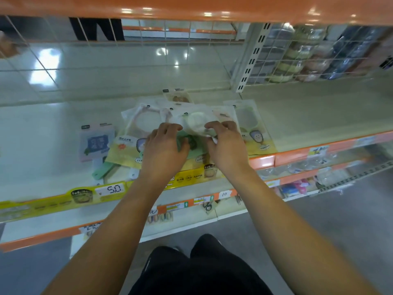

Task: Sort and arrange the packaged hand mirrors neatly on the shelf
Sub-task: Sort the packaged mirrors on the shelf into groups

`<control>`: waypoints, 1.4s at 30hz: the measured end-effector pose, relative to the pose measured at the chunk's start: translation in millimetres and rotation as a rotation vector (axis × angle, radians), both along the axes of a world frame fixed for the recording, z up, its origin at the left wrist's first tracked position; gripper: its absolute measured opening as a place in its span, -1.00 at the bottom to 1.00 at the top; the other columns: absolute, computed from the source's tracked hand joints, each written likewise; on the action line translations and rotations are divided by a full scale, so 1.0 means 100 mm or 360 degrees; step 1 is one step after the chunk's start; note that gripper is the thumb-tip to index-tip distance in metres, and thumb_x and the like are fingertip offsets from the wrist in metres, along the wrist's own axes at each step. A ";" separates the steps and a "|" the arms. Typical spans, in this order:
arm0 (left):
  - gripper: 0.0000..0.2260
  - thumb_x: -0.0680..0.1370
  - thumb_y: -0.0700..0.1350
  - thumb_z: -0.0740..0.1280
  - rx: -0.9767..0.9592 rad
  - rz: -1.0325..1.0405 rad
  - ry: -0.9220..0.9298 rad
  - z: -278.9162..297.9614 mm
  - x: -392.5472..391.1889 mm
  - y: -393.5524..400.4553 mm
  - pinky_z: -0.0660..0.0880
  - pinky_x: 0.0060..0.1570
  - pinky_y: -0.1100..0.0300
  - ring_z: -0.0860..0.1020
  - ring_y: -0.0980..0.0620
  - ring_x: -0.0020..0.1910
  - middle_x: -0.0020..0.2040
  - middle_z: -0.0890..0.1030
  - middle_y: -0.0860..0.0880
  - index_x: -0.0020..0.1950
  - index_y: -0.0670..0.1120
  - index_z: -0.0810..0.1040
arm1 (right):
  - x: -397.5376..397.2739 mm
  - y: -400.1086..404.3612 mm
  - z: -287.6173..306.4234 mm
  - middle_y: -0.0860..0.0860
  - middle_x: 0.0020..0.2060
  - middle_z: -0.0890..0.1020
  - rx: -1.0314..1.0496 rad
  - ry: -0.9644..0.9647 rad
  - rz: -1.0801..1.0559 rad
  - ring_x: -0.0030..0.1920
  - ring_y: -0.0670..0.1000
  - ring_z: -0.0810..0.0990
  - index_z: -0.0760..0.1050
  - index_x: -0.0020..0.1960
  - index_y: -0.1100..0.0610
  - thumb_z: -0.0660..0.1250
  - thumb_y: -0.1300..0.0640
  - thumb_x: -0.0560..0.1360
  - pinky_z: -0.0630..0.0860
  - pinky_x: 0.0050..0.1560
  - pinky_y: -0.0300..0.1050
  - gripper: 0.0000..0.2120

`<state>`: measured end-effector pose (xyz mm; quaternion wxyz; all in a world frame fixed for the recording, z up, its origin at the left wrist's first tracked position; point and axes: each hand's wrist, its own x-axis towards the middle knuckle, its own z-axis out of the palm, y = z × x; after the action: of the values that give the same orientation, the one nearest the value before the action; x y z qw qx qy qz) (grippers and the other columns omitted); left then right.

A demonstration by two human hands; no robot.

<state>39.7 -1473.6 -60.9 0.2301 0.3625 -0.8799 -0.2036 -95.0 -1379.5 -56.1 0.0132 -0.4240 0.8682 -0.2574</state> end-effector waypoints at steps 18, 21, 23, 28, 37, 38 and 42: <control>-0.68 0.51 -0.03 0.30 0.0028 -0.0233 -0.0020 0.03 -0.59 0.12 0.44 0.09 -0.06 0.49 -0.19 0.13 0.19 0.50 -0.10 0.24 -0.08 0.49 | -0.45 0.30 0.01 0.13 0.17 0.46 -0.0095 -0.0043 -0.0254 -0.02 0.24 0.58 0.55 0.19 -0.02 0.34 0.11 0.47 0.57 0.00 0.06 -0.71; -0.69 0.52 -0.03 0.31 0.0032 -0.0256 -0.0065 0.04 -0.79 0.18 0.41 0.10 -0.04 0.48 -0.18 0.14 0.20 0.49 -0.09 0.24 -0.07 0.49 | -0.63 0.38 -0.01 0.13 0.14 0.47 -0.0134 -0.0048 -0.0288 -0.02 0.25 0.59 0.56 0.18 -0.01 0.35 0.12 0.46 0.57 0.00 0.06 -0.71; -0.69 0.53 -0.03 0.30 0.0047 -0.0265 -0.0105 0.04 -0.93 0.24 0.38 0.10 -0.03 0.47 -0.18 0.16 0.21 0.48 -0.09 0.25 -0.08 0.48 | -0.76 0.45 -0.03 0.13 0.14 0.48 -0.0150 -0.0047 -0.0299 -0.05 0.25 0.59 0.57 0.17 -0.03 0.36 0.11 0.45 0.57 0.00 0.04 -0.71; -0.66 0.54 0.01 0.27 0.0078 -0.0260 -0.0215 0.05 -1.39 0.43 0.36 0.19 -0.01 0.43 -0.13 0.23 0.27 0.45 -0.06 0.29 -0.04 0.44 | -1.22 0.64 -0.08 0.11 0.15 0.47 -0.0139 -0.0134 -0.0334 -0.06 0.24 0.58 0.56 0.17 -0.05 0.35 0.11 0.45 0.55 0.02 0.06 -0.71; -0.66 0.56 0.02 0.25 0.0065 -0.0195 -0.0309 0.16 -2.39 0.86 0.35 0.25 -0.02 0.41 -0.10 0.27 0.30 0.43 -0.04 0.31 -0.04 0.43 | -2.25 0.98 -0.07 0.09 0.10 0.50 -0.0173 -0.0174 -0.0357 0.01 0.22 0.55 0.58 0.14 -0.05 0.35 0.09 0.44 0.50 -0.01 -0.02 -0.72; -0.66 0.56 0.02 0.25 0.0067 -0.0180 -0.0321 0.17 -2.48 0.91 0.35 0.25 -0.02 0.42 -0.10 0.27 0.31 0.43 -0.04 0.31 -0.04 0.43 | -2.34 1.01 -0.08 0.09 0.10 0.50 -0.0164 -0.0172 -0.0357 0.01 0.22 0.54 0.58 0.14 -0.05 0.35 0.09 0.44 0.51 0.00 -0.02 -0.72; -0.65 0.57 0.03 0.23 0.0077 -0.0111 -0.0385 0.18 -2.72 1.07 0.34 0.25 0.00 0.41 -0.08 0.28 0.32 0.41 -0.03 0.33 -0.02 0.41 | -2.63 1.11 -0.11 0.08 0.14 0.46 -0.0081 -0.0204 -0.0338 0.08 0.19 0.49 0.55 0.17 -0.06 0.33 0.07 0.46 0.49 0.08 -0.01 -0.72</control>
<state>-232.8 -1366.3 -42.9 0.1063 0.3590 -0.9081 -0.1875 -358.1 -1268.2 -67.0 0.0306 -0.3126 0.8988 -0.3058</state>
